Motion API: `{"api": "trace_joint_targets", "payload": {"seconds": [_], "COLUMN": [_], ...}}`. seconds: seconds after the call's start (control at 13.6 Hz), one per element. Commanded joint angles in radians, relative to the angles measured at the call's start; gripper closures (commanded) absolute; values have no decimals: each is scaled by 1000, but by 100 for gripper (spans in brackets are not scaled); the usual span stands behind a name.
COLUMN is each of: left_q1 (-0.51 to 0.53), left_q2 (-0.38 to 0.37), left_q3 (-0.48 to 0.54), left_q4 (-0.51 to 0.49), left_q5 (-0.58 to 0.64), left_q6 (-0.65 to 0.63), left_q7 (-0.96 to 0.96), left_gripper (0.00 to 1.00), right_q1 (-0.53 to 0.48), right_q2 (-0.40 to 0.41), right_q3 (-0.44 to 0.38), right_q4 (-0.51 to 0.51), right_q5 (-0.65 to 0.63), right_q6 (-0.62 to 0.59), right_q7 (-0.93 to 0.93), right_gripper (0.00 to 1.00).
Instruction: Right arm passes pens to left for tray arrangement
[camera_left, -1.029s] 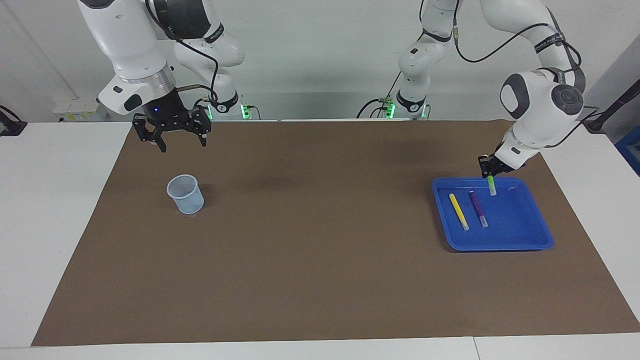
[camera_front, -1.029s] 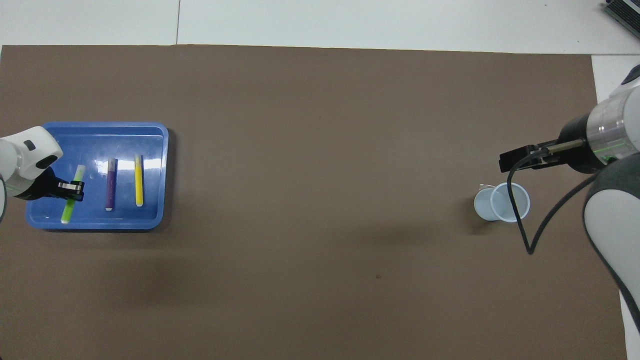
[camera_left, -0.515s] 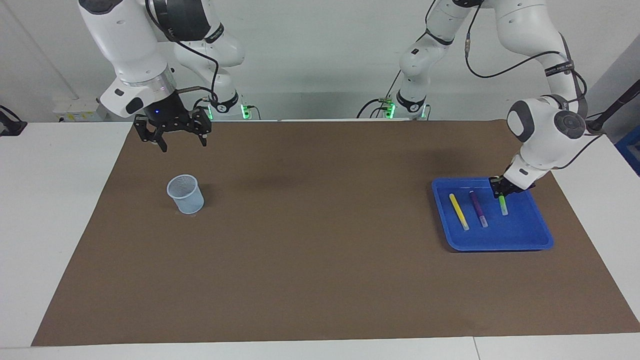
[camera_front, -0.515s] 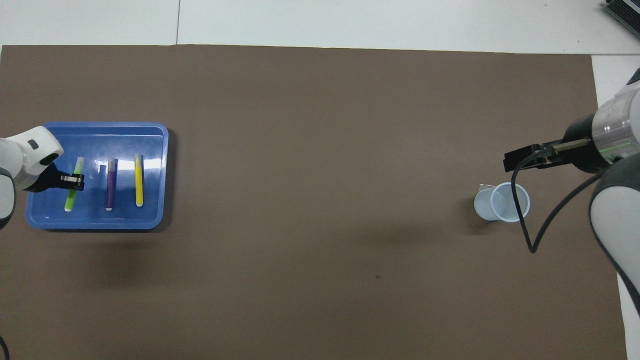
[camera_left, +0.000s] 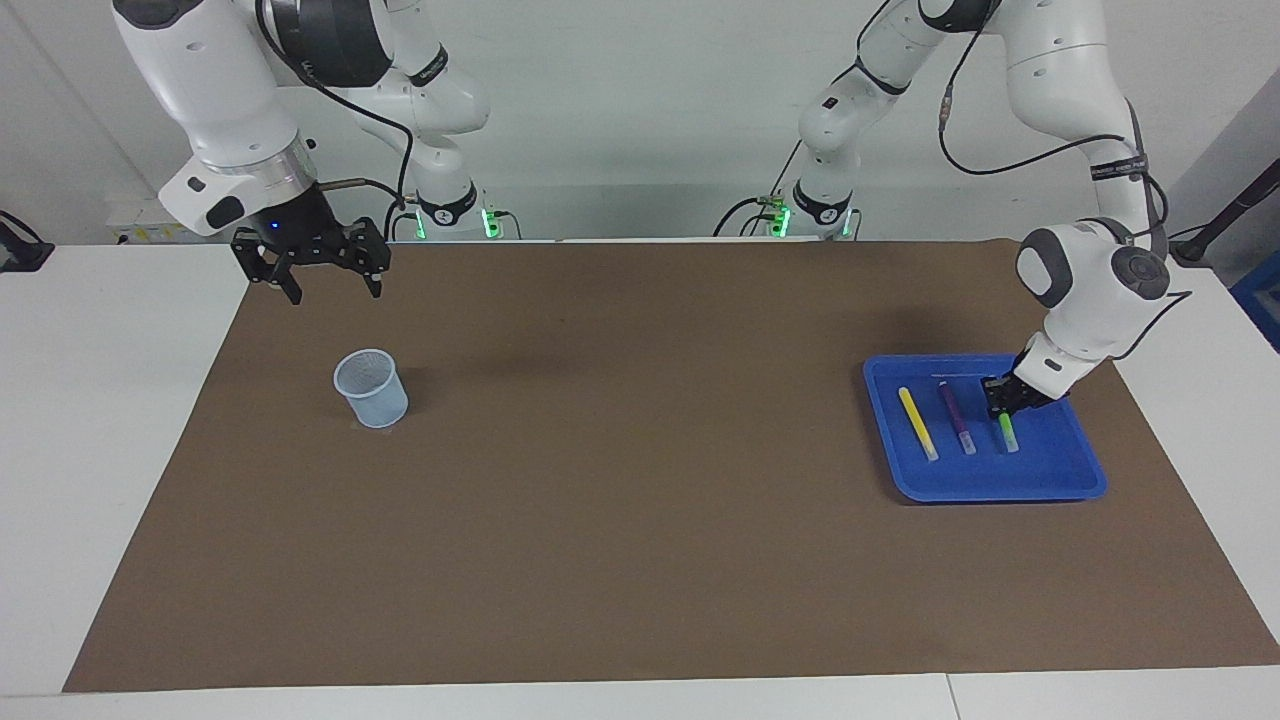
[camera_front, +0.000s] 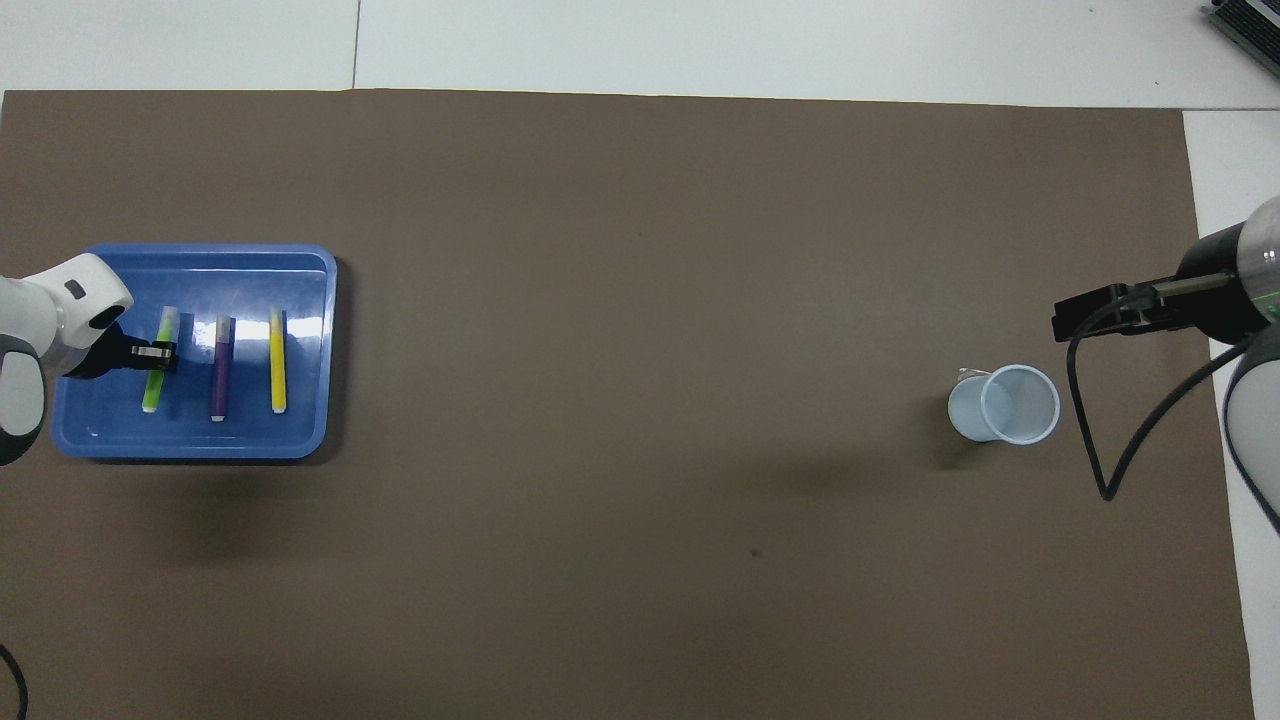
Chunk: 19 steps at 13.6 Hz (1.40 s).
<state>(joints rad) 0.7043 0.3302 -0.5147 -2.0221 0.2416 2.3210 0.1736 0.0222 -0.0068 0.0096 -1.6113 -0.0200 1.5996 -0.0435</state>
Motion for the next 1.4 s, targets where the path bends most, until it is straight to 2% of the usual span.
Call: {"api": "trace_joint_targets", "payload": {"seconds": [0.0,0.15,0.22,0.29,0.37,0.96,1.18,1.32], "left_q1": [9,6,6,3,3,-3,-12,-49], "left_q2": [12,13,13,13,13,13,-5,-35], "left_q3": [-7,-7,-7,-8,-8,-8,-18,-19], "left_q4": [-4,-6,-6,-6,-4,8,42,101], "left_q5": [36,36,36,36,36,35,33,24], "left_q6": [47,49,52,60,61,43,-29,-142], "left_q7": [-17,-17,-19,-20,-22,-23,-25,-35], "left_gripper": [100,100,77,34,0,0,0,0], "right_q1": [1,-1,-1,-1,-1,1,1,-1], "right_q2": [-13,-16,-21,-21,-21,-22,-24,-22], "right_q3": [-23,-28,-29,-49,-62,-69,-63,-65], "right_q4": [16,14,7,4,5,2,4,4], "right_q5": [-15,-8,-2,-2,0,2,2,2], "right_q6": [-39,-38,-32,-27,-27,-27,-26,-26], "right_q7": [-10,-9,-4,-4,-4,-6,-6,-6], "right_gripper": [0,0,0,0,0,0,0,0]}}
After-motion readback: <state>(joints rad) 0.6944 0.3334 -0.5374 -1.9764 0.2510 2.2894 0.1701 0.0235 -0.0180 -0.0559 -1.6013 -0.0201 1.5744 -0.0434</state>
